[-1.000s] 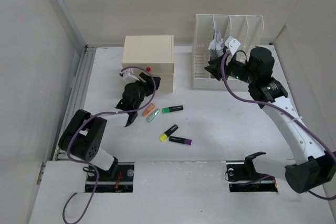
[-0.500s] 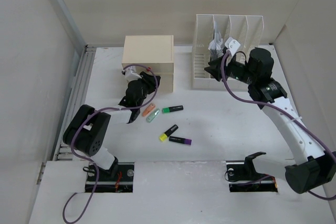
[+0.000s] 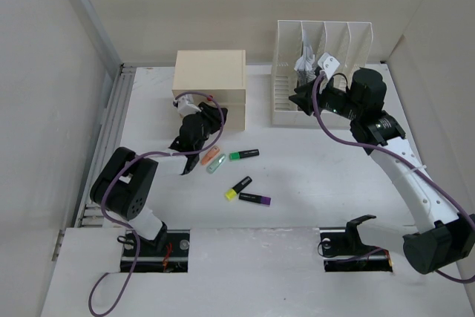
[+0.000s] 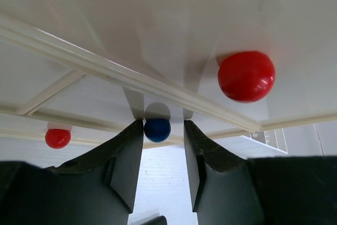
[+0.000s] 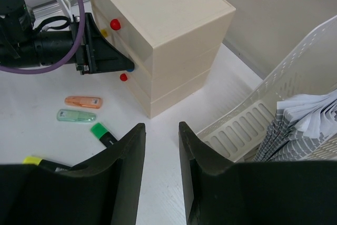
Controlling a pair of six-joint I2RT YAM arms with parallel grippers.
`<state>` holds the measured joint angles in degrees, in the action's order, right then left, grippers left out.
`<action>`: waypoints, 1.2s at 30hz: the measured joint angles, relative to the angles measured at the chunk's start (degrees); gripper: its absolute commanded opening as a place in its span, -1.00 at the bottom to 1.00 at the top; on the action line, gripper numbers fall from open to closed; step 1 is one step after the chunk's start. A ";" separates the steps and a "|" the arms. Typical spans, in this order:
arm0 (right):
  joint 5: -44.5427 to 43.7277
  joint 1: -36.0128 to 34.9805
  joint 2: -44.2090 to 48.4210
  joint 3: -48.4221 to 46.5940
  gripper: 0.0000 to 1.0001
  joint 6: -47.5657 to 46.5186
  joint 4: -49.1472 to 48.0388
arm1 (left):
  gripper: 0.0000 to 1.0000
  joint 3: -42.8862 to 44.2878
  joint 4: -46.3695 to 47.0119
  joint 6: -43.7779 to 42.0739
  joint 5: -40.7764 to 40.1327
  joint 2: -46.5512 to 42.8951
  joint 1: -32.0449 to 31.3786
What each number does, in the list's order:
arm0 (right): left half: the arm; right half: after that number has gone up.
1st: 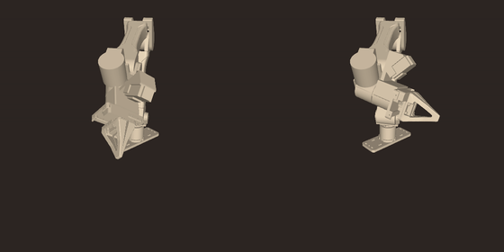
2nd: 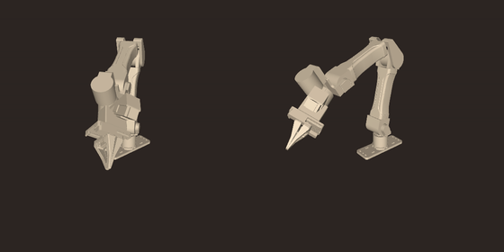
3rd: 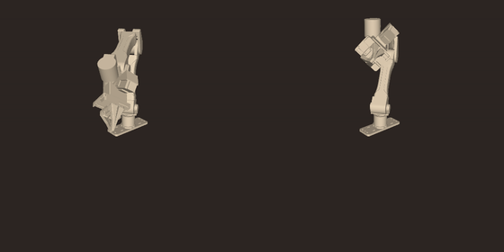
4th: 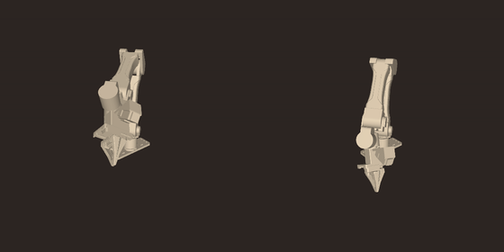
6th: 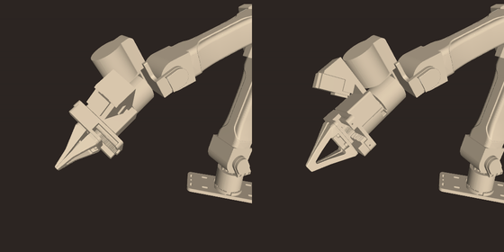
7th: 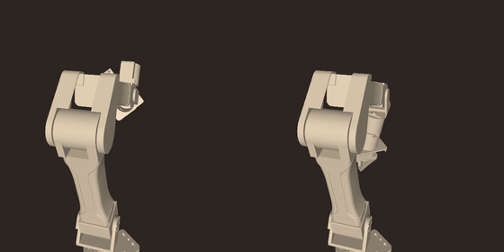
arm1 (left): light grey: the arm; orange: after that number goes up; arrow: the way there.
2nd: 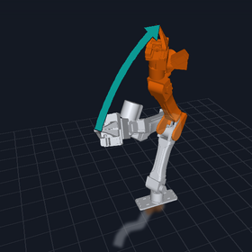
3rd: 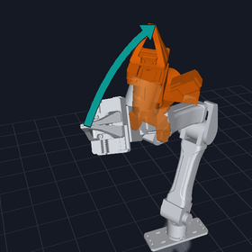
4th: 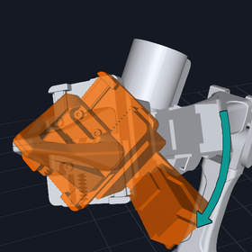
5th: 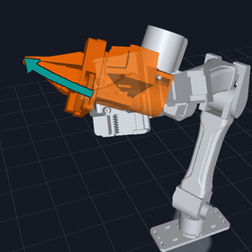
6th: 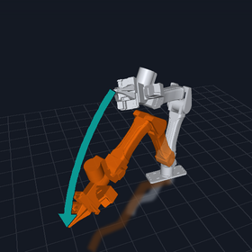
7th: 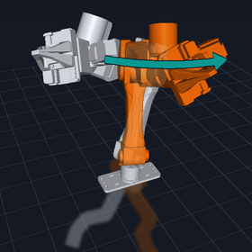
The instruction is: Organize the desk
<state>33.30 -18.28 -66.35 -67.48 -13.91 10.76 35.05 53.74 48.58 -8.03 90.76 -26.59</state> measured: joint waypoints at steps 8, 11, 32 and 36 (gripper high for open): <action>-0.33 0.00 0.00 0.04 -0.24 0.11 -0.96 | -0.35 0.00 0.44 0.24 0.02 0.68 -0.09; -0.33 0.00 0.02 0.04 -0.24 0.20 -0.98 | -0.54 0.00 0.37 0.31 -0.04 0.68 -0.09; -0.35 0.00 0.74 0.83 -0.24 0.20 -1.31 | -0.90 -9.38 8.41 3.26 -2.71 -2.78 -2.71; -0.31 0.00 0.74 0.83 -0.24 0.20 -1.38 | -0.88 -12.79 9.86 4.22 -3.67 -5.33 -3.98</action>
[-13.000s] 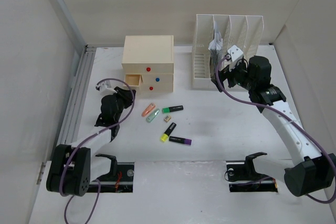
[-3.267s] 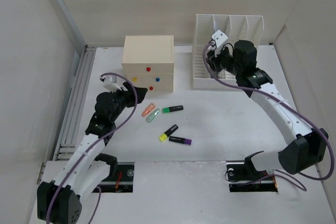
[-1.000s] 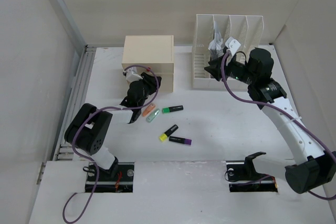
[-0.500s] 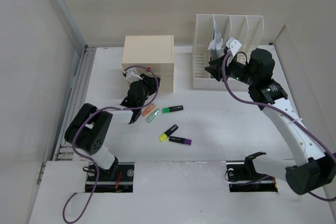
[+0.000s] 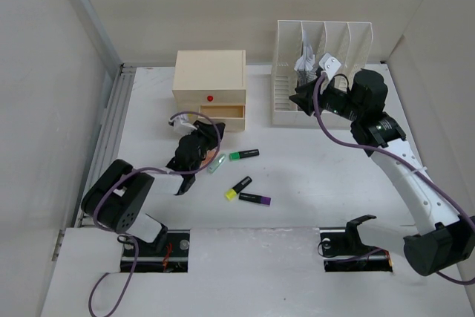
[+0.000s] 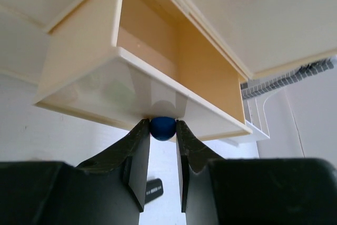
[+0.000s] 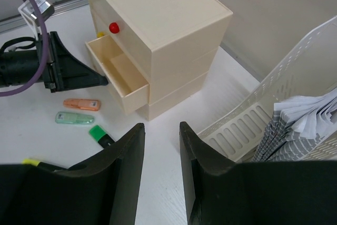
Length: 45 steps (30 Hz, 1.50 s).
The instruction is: Organize the desk
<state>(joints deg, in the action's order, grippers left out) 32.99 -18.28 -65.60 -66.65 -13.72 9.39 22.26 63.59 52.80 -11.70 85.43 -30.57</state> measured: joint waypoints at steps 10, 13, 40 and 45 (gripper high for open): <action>0.42 0.00 -0.02 0.07 -0.24 0.20 -0.02 | -0.74 -3.91 -2.67 0.74 -2.56 -5.70 -3.23; 0.59 0.00 -0.02 0.07 -0.24 0.26 -0.02 | 0.10 -3.91 -2.97 0.72 -2.95 -5.77 -3.45; 8.50 -12.81 -20.37 6.62 0.24 -42.07 14.62 | 0.80 26.49 -60.57 -22.67 -3.85 -49.66 -18.51; 5.95 -16.76 -24.15 5.22 0.24 -47.76 14.25 | 0.89 29.11 -68.76 -34.03 -9.64 -54.10 -18.51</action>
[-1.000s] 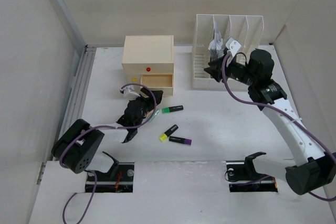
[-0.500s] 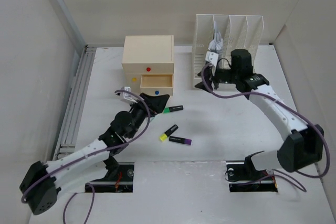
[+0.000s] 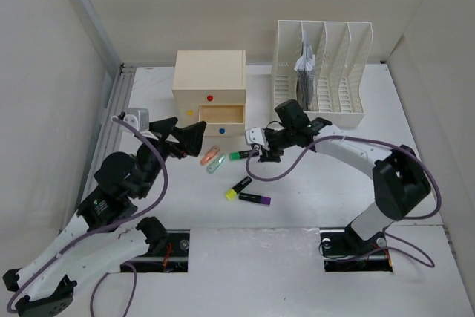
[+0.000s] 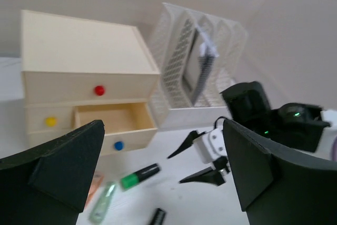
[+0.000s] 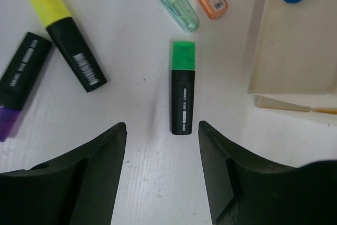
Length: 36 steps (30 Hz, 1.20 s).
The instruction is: Organize the desk
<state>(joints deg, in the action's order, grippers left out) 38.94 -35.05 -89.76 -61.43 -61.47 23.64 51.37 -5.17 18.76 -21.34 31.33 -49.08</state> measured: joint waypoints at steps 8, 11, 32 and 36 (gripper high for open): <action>-6.14 -0.72 -9.90 -7.54 -0.04 0.22 -0.04 | 0.89 -10.56 -3.06 -9.49 -4.44 -7.39 0.72; -8.15 -1.42 -12.50 -10.73 -0.07 0.44 0.79 | 0.89 -11.93 -2.78 -10.69 -4.98 -10.67 0.81; -17.18 -6.14 -25.94 -22.75 -0.05 -1.38 13.07 | 0.89 -12.37 -1.44 -11.91 -5.86 -17.31 0.83; -19.32 -7.21 -26.47 -22.82 -0.02 -1.07 13.31 | 0.89 -12.39 -1.46 -11.91 -5.70 -17.31 0.83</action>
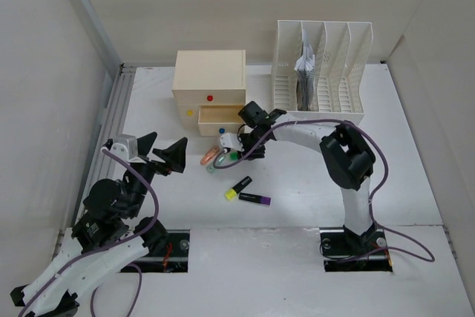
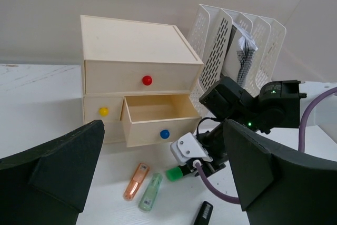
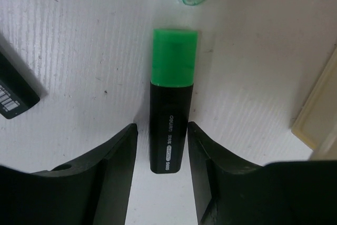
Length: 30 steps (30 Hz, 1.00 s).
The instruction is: Organize the desk
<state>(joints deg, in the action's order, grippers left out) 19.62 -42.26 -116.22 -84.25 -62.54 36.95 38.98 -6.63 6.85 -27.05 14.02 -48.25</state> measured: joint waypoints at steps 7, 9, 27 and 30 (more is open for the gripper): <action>-2.12 -0.96 -1.27 -1.62 -0.10 1.16 0.09 | 0.89 0.00 0.04 0.00 0.17 -0.39 -0.02; -2.25 -0.96 -1.70 -2.19 -0.39 1.42 0.11 | 0.89 0.00 0.24 0.00 0.28 -0.57 -0.02; 5.88 -6.86 8.09 -7.15 -0.81 3.43 7.82 | 0.89 -0.13 0.42 0.02 0.48 -0.68 0.00; 8.44 -6.93 10.34 -11.69 -0.81 5.42 7.76 | 0.89 -0.13 0.42 0.02 0.44 -0.68 -0.02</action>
<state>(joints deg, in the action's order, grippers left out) 28.05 -49.19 -105.89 -95.94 -57.12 44.71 38.85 -6.22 6.87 -26.61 13.34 -48.27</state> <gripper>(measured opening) 0.340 0.942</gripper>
